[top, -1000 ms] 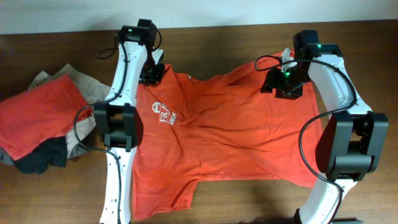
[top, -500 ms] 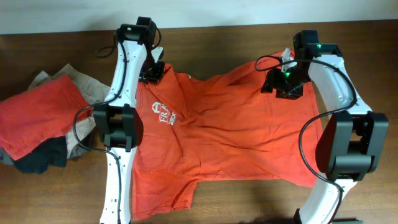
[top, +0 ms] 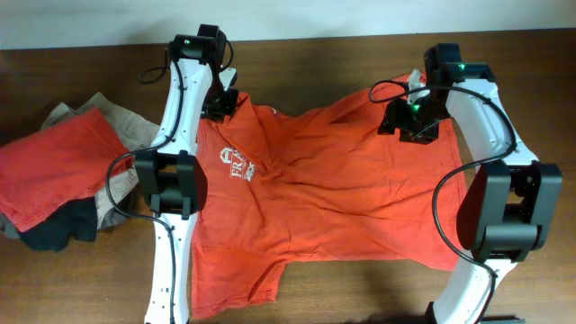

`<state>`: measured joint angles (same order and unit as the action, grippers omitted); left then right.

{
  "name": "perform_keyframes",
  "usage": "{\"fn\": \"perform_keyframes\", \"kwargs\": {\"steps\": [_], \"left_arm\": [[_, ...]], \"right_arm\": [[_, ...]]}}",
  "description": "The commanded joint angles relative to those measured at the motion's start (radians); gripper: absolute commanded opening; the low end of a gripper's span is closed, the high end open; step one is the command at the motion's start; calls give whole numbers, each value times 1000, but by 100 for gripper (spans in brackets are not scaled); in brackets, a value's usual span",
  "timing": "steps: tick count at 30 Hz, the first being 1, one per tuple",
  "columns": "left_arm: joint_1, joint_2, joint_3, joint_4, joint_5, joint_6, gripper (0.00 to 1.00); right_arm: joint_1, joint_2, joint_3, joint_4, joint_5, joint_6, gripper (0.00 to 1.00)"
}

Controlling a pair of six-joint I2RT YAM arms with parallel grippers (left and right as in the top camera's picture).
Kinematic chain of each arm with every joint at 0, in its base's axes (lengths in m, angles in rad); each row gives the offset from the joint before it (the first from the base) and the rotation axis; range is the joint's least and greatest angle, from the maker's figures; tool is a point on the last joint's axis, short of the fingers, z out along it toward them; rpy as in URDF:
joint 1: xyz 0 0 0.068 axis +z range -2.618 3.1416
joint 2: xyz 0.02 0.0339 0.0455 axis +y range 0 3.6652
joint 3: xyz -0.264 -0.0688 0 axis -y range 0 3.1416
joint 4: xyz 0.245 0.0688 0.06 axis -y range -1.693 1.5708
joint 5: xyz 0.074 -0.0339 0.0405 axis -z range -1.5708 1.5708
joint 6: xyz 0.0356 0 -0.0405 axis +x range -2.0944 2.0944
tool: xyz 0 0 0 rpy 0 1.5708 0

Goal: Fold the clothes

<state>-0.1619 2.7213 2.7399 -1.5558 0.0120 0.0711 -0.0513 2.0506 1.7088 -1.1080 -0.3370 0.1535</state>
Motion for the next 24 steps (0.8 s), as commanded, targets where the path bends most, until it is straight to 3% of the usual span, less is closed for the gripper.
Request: {"fn": "perform_keyframes", "kwargs": {"steps": [1,5,13,21,24], "left_arm": [[5,-1,31,-13,10,6,4],[5,-1,79,-43,7,6,2],[5,0,154,-71,8,6,24],[5,0,154,-70,7,6,23],[6,1,154,-73,-22,6,41]], "right_arm": [[5,11,-5,-2,10,-8,59],[5,11,-5,1,10,-8,59],[5,11,-5,0,10,-8,59],[5,11,-5,0,10,-8,59],[5,11,-5,-1,9,-8,59]]}}
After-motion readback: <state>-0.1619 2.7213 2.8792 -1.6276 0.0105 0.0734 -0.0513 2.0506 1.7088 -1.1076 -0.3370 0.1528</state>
